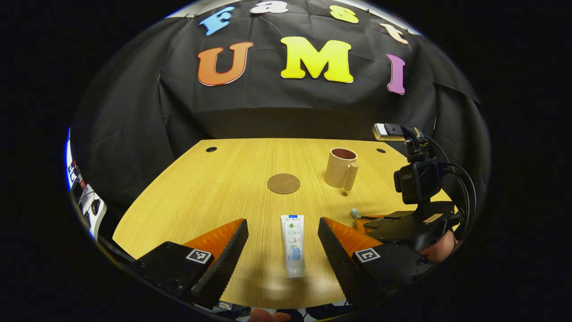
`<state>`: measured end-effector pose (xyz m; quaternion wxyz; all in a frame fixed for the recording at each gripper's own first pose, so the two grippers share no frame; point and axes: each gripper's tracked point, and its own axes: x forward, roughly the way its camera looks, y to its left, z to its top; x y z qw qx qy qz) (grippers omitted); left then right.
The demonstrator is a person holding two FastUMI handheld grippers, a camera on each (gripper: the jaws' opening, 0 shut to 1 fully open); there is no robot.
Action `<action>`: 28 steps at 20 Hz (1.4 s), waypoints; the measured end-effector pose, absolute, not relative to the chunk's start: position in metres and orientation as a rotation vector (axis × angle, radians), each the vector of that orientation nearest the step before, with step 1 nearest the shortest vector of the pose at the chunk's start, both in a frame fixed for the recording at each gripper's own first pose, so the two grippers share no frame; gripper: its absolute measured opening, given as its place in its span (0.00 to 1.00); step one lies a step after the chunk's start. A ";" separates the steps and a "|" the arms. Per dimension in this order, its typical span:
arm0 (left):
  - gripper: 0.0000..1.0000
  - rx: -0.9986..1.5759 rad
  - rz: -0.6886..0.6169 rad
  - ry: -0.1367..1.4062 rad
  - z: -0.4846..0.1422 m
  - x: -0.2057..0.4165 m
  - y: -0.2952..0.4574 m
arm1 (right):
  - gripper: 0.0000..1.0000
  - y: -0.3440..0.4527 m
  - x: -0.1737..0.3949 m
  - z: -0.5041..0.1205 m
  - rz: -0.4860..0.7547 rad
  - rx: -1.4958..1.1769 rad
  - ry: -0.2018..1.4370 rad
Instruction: Put the toothbrush and toothpaste on the desktop into the cup, then pick up the cup and place it on the coaster on the desktop.
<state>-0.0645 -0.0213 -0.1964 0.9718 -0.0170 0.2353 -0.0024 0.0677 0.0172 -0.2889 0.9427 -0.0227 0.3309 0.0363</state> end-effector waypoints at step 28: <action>0.45 -0.014 -0.056 0.608 -0.300 -0.058 -0.037 | 0.00 0.010 0.066 -0.261 0.109 -0.028 0.603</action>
